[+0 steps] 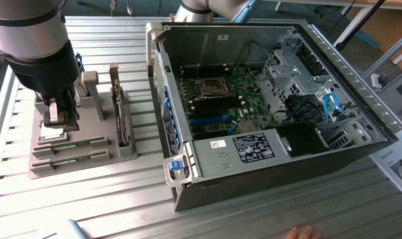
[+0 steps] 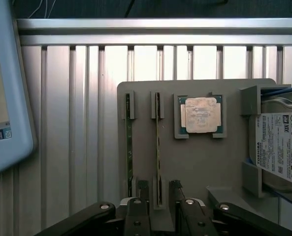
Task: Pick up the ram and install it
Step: 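Pick up the ram and move it above insertion slot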
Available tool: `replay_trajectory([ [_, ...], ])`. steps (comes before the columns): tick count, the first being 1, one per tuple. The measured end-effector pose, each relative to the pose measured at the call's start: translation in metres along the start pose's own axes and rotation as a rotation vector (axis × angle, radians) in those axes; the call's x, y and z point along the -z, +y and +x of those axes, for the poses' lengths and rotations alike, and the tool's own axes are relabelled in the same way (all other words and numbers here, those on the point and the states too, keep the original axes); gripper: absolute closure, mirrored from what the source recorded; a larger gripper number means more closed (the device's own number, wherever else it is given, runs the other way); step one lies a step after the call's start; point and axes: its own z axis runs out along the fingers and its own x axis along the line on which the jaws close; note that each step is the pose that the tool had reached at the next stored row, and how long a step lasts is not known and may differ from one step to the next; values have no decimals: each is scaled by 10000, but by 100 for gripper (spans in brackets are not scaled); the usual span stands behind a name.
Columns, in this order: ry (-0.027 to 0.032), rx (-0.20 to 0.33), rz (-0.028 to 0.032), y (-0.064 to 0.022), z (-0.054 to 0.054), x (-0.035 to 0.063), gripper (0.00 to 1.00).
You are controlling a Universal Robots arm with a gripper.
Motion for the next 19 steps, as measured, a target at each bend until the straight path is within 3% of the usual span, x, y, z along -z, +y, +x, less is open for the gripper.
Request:
replay_trajectory([
  [15, 0, 2, -61, 31, 4, -209, 70],
  [19, 2, 2, -64, 31, 4, -215, 70],
])
